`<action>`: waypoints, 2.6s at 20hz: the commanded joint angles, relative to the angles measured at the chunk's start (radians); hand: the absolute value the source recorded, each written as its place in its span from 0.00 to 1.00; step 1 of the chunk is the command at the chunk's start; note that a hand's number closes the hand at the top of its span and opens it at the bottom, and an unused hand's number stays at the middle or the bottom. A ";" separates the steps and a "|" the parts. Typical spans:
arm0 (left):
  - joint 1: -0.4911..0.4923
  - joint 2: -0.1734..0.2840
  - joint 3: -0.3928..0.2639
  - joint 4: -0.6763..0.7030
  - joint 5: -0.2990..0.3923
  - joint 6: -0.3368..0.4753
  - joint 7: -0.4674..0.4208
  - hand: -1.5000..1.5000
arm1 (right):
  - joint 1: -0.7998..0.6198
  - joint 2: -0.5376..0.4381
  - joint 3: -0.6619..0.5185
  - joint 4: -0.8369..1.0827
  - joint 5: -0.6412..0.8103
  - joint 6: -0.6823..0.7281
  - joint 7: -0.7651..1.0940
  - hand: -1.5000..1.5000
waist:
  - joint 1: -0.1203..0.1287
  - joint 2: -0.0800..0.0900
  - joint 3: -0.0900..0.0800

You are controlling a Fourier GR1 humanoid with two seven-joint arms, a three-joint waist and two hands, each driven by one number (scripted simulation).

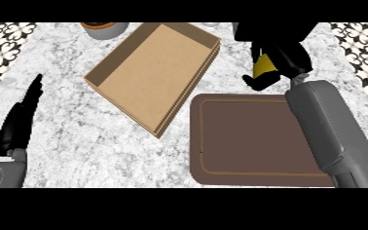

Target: Pick the lemon from the tray and place it in the cardboard box

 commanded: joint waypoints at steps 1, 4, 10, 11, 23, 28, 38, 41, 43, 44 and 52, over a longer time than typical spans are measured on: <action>0.021 -0.007 0.009 0.007 -0.005 0.008 -0.031 0.50 | -0.078 0.026 -0.023 -0.027 -0.029 -0.058 -0.054 1.00 | -0.001 -0.001 0.000; 0.034 0.029 0.048 -0.015 0.026 -0.037 -0.013 0.50 | -0.077 0.050 -0.011 -0.062 -0.039 -0.037 -0.065 1.00 | -0.008 -0.003 0.000; 0.041 -0.027 0.013 0.035 -0.022 0.004 -0.068 0.50 | -0.205 0.189 0.006 -0.037 -0.094 0.071 0.019 1.00 | -0.007 -0.002 -0.001; 0.071 -0.015 0.015 -0.085 -0.005 -0.014 0.001 0.50 | -0.259 0.166 -0.040 -0.019 -0.129 0.107 0.031 1.00 | 0.002 -0.004 0.000; -0.046 -0.030 -0.004 -0.009 -0.046 -0.011 0.027 0.50 | -0.584 0.271 -0.054 0.387 -0.352 -0.045 0.196 1.00 | 0.034 0.009 -0.001; -0.045 -0.017 -0.012 0.000 -0.038 -0.048 -0.022 0.50 | -0.638 0.271 -0.035 0.570 -0.406 -0.145 0.137 1.00 | 0.079 0.025 -0.002; -0.118 -0.041 -0.042 -0.026 -0.036 -0.072 0.031 0.50 | -0.696 0.272 0.013 0.754 -0.436 -0.276 0.202 1.00 | 0.146 0.043 -0.003; -0.105 -0.063 -0.063 0.010 -0.066 -0.044 -0.010 0.50 | -0.712 0.272 -0.023 0.792 -0.504 -0.212 0.250 0.00 | 0.159 0.047 -0.004; -0.165 -0.049 -0.049 0.018 -0.060 -0.052 0.029 0.50 | -0.689 0.272 -0.024 0.809 -0.524 -0.223 0.235 0.00 | 0.155 0.048 -0.003; -0.141 -0.066 -0.063 -0.008 -0.063 -0.046 0.030 0.50 | -0.670 0.272 -0.028 0.814 -0.524 -0.224 0.197 0.00 | 0.154 0.048 -0.002; -0.144 -0.066 -0.065 0.012 -0.071 -0.045 0.006 0.50 | -0.676 0.272 -0.073 0.775 -0.601 -0.322 0.072 0.00 | 0.168 0.053 -0.001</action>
